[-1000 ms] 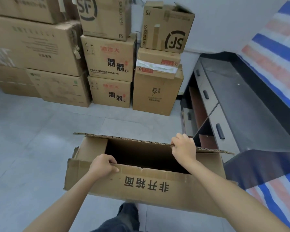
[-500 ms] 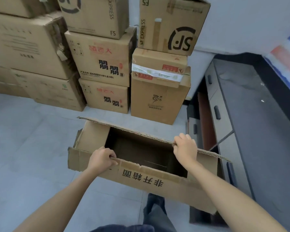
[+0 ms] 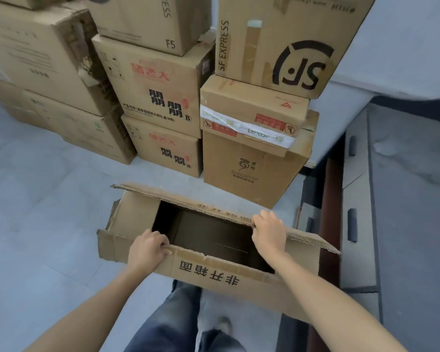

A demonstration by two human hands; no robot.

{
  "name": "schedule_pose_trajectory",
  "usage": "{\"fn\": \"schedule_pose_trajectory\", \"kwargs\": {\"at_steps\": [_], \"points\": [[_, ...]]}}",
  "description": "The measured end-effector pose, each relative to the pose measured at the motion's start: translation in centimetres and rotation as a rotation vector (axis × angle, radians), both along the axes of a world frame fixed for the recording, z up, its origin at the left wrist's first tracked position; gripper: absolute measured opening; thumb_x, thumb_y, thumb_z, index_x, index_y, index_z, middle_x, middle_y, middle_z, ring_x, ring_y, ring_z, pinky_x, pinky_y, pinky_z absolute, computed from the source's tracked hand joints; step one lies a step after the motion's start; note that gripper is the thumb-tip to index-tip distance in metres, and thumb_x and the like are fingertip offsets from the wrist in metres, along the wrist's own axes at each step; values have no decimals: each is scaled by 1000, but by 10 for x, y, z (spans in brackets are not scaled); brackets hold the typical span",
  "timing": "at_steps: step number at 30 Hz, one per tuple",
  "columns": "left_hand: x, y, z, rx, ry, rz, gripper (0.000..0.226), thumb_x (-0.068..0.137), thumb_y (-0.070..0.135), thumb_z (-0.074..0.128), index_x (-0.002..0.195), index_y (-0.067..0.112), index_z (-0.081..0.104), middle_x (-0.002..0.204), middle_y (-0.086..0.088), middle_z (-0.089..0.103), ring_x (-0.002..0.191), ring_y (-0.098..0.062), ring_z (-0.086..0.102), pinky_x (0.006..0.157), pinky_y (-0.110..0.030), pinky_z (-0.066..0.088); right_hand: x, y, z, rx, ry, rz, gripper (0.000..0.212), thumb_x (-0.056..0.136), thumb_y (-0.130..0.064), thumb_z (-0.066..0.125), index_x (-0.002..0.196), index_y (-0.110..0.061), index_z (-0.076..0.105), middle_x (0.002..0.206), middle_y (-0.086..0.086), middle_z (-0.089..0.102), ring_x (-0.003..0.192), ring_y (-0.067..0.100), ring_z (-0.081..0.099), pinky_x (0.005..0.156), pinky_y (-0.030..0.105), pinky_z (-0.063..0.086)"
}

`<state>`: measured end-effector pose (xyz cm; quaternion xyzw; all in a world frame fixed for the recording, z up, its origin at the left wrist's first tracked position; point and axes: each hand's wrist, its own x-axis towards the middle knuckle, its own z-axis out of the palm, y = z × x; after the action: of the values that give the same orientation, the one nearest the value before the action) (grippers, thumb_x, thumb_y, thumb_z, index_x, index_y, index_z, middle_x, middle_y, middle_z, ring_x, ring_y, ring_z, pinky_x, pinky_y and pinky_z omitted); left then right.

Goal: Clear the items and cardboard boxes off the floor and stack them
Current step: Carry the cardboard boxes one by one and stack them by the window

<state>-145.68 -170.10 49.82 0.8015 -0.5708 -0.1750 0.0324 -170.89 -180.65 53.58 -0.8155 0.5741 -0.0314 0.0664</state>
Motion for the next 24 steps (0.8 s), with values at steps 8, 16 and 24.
{"fn": "schedule_pose_trajectory", "kwargs": {"at_steps": [8, 16, 24], "points": [[18, -119, -43, 55, 75, -46, 18, 88, 23, 58, 102, 18, 69, 99, 5, 64, 95, -14, 50, 69, -22, 33, 24, -106, -24, 141, 60, -31, 43, 23, -3, 90, 48, -18, 59, 49, -6, 50, 44, 11, 49, 40, 15, 13], [61, -235, -95, 137, 135, -234, 43, 24, 17, 95, 47, 29, 60, 48, 14, 51, 45, -8, 49, 54, -3, 8, 44, -209, -76, 197, 171, -69, 44, 22, 1, 88, 56, -14, 65, 56, -1, 57, 48, 16, 54, 35, 23, 42], [68, -318, -148, 77, 116, -304, 38, 29, 9, 95, 49, 20, 65, 49, 8, 52, 46, -18, 52, 39, -21, 35, 55, -276, -120, 183, 229, -113, 43, 26, 1, 89, 63, -9, 69, 63, 7, 62, 52, 24, 59, 41, 29, 48]]}}
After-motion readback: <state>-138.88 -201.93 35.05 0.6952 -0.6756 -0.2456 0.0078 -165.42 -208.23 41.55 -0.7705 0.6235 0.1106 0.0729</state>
